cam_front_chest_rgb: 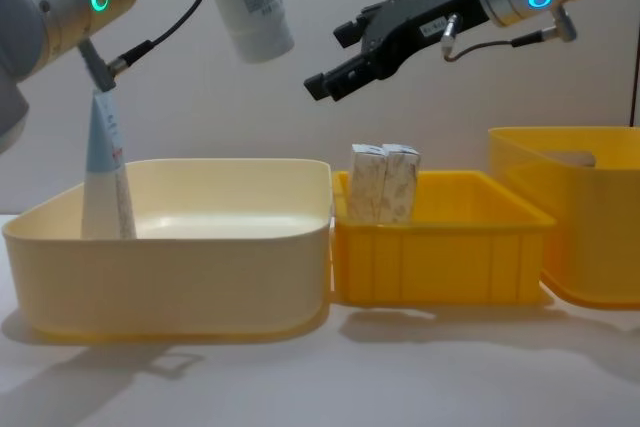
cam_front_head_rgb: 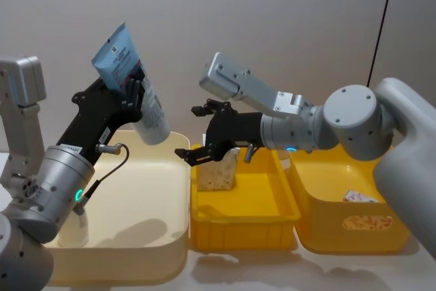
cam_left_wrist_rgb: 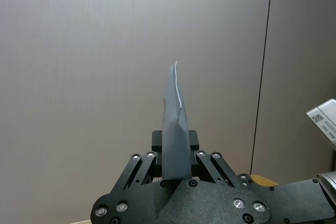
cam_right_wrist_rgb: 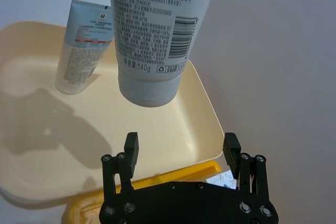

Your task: Bimanual collaborative sorting of washing and personal care products

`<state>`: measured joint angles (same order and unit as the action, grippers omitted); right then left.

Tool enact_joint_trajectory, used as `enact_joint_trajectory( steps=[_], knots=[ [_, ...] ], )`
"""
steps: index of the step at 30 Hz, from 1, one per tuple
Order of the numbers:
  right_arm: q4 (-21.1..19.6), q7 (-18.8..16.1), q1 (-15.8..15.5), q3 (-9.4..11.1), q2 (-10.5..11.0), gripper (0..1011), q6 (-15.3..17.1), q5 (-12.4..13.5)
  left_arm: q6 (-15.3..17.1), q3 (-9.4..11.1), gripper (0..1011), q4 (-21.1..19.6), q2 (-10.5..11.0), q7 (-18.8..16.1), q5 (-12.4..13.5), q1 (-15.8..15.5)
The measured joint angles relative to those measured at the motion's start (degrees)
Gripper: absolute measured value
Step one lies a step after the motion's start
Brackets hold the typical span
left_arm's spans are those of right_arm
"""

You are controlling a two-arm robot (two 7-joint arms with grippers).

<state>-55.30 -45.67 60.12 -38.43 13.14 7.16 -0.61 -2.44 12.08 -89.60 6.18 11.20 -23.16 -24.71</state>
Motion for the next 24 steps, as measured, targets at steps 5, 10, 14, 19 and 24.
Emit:
enact_joint_trajectory(
  steps=[5, 10, 14, 19, 24],
  knots=[
    [0.8, -1.0, 0.4, 0.3, -0.7, 1001, 0.6, 1.3, 0.2, 0.0, 262, -0.2, 0.0, -0.2, 0.2, 0.1],
    [1.8, -2.8, 1.0, 0.5, -1.5, 1001, 2.2, 3.0, 0.4, -0.1, 264, -0.3, 0.0, -0.4, 0.4, 0.3],
    [2.4, -4.2, 1.5, 0.7, -2.1, 1001, 3.1, 4.2, 0.6, -0.1, 264, -0.4, -0.1, -0.5, 0.6, 0.3],
    [3.3, -5.5, 2.0, 0.9, -2.8, 1001, 3.9, 5.5, 0.8, -0.2, 262, -0.6, -0.2, -0.7, 0.8, 0.5],
    [4.1, -6.5, 2.5, 1.4, -3.5, 1001, 4.4, 7.0, 0.9, -0.4, 264, -0.7, -0.3, -0.9, 1.0, 0.6]
  ],
)
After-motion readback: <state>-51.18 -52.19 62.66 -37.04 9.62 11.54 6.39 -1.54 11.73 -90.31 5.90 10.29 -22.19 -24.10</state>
